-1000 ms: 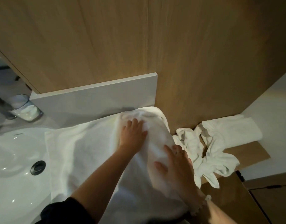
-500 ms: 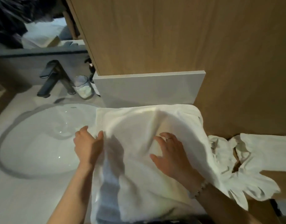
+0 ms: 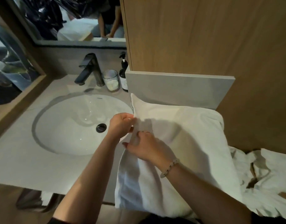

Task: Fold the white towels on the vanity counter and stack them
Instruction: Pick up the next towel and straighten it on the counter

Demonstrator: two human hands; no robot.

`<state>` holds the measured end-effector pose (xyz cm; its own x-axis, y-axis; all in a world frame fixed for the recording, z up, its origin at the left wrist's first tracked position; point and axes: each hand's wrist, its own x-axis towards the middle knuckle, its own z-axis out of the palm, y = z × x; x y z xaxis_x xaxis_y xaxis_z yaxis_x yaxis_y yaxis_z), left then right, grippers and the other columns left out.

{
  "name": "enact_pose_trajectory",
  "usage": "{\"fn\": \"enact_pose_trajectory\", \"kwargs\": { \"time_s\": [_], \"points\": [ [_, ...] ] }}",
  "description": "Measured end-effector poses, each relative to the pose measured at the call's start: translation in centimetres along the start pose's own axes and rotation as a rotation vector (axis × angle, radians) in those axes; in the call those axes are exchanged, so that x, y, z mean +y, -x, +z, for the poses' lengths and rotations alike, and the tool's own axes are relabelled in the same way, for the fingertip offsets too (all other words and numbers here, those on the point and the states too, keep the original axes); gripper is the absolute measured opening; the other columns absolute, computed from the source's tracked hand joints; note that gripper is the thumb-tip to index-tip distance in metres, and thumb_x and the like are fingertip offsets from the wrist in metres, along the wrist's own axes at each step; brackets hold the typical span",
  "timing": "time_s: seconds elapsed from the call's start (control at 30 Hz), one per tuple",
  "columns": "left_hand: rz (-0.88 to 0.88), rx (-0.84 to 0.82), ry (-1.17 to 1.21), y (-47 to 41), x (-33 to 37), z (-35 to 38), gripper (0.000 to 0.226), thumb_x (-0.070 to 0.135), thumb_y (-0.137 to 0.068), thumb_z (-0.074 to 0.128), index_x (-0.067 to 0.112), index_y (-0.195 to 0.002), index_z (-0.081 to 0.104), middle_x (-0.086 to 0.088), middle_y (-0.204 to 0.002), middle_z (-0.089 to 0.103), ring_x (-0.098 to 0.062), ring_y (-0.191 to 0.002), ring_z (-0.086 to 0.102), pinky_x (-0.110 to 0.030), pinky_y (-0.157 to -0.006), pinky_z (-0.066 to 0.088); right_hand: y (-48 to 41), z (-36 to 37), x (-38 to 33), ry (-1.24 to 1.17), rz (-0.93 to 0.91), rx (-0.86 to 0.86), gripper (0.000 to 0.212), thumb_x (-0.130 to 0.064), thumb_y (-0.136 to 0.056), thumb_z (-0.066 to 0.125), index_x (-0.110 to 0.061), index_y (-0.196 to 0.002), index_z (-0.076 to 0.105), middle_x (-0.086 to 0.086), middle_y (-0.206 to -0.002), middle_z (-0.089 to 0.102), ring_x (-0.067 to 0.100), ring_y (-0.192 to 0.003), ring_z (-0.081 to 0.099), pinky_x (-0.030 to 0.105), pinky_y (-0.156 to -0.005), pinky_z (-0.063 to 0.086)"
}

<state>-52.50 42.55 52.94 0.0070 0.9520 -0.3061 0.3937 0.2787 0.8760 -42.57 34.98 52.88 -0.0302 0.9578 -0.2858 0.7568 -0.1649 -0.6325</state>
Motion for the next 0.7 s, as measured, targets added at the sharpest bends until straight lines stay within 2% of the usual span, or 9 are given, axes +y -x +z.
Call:
{"fn": "enact_pose_trajectory", "kwargs": {
  "time_s": [0.07,0.1,0.17,0.27,0.33,0.4,0.53,0.6,0.7],
  "points": [
    [0.013,-0.058,0.046,-0.2,0.7,-0.3,0.029,0.004,-0.081,0.060,0.014,-0.054,0.057,-0.004,-0.065,0.056,-0.021,-0.063,0.061,-0.023,-0.057,0.054,-0.2,1.0,-0.2,-0.192,0.034,0.113,0.024,-0.042,-0.085,0.059,-0.019,-0.090,0.062,0.003,-0.092,0.061,0.019,-0.089,0.059,0.018,-0.068,0.036],
    [0.018,-0.081,0.047,-0.3,1.0,-0.4,0.025,0.004,-0.082,0.059,0.012,-0.059,0.056,-0.005,-0.069,0.057,-0.019,-0.062,0.062,-0.021,-0.055,0.054,-0.4,1.4,-0.1,-0.294,0.066,0.155,0.019,-0.033,-0.086,0.060,-0.021,-0.072,0.055,0.000,-0.077,0.058,0.016,-0.073,0.055,0.018,-0.059,0.034],
    [0.028,-0.122,0.038,-0.6,1.4,-0.5,0.018,0.011,-0.088,0.059,0.009,-0.070,0.059,-0.005,-0.076,0.062,-0.016,-0.060,0.064,-0.018,-0.054,0.052,-0.7,1.3,0.3,-0.417,0.116,0.171,0.030,-0.020,-0.087,0.054,-0.018,-0.060,0.043,-0.001,-0.061,0.047,0.014,-0.057,0.043,0.022,-0.052,0.031],
    [0.032,-0.095,0.084,-1.4,1.4,-0.4,0.026,0.026,-0.095,0.052,0.009,-0.076,0.060,-0.002,-0.078,0.062,-0.015,-0.064,0.063,-0.017,-0.058,0.051,-0.9,0.0,0.7,-0.595,0.128,0.139,0.014,-0.010,-0.091,0.044,-0.011,-0.080,0.053,-0.001,-0.071,0.049,0.011,-0.064,0.044,0.020,-0.055,0.034],
    [-0.029,-0.056,0.166,-1.9,1.1,-0.2,0.024,0.028,-0.096,0.049,0.012,-0.083,0.060,-0.004,-0.087,0.060,-0.015,-0.071,0.059,-0.022,-0.068,0.048,-1.1,-1.3,0.8,-0.749,0.110,0.138,0.021,-0.006,-0.093,0.041,-0.009,-0.104,0.058,0.000,-0.087,0.055,0.012,-0.081,0.050,0.015,-0.063,0.039],
    [-0.150,-0.155,0.253,-1.9,0.7,0.0,0.024,0.031,-0.098,0.046,0.011,-0.092,0.058,-0.008,-0.095,0.059,-0.019,-0.078,0.058,-0.025,-0.072,0.047,-1.4,-2.3,1.0,-0.871,0.095,0.159,0.025,-0.004,-0.094,0.041,-0.009,-0.111,0.059,0.002,-0.097,0.058,0.014,-0.092,0.052,0.015,-0.071,0.042],
    [-0.265,-0.410,0.340,-0.9,-0.1,0.6,0.050,0.048,-0.096,0.038,0.006,-0.109,0.062,-0.013,-0.100,0.062,-0.027,-0.088,0.060,-0.030,-0.077,0.051,-1.7,-3.4,1.1,-0.942,0.075,0.153,0.023,-0.012,-0.097,0.041,-0.014,-0.109,0.061,0.008,-0.112,0.062,0.020,-0.107,0.057,0.030,-0.094,0.044],
    [-0.259,-0.353,0.377,-0.9,0.5,0.8,0.053,0.055,-0.093,0.039,0.009,-0.106,0.062,-0.011,-0.100,0.065,-0.025,-0.087,0.063,-0.030,-0.073,0.052,-1.6,-3.7,1.4,-0.938,0.066,0.121,0.023,-0.017,-0.099,0.040,-0.015,-0.104,0.062,0.010,-0.111,0.064,0.020,-0.102,0.059,0.028,-0.090,0.045],
    [-0.169,-0.134,0.195,-2.1,1.7,1.2,0.055,0.061,-0.085,0.051,0.010,-0.101,0.062,-0.008,-0.104,0.064,-0.024,-0.093,0.063,-0.030,-0.071,0.052,-1.6,-3.2,1.5,-0.716,0.069,0.113,0.032,-0.022,-0.099,0.040,0.001,-0.106,0.061,0.020,-0.105,0.064,0.029,-0.095,0.060,0.026,-0.076,0.044]
  ]
}}
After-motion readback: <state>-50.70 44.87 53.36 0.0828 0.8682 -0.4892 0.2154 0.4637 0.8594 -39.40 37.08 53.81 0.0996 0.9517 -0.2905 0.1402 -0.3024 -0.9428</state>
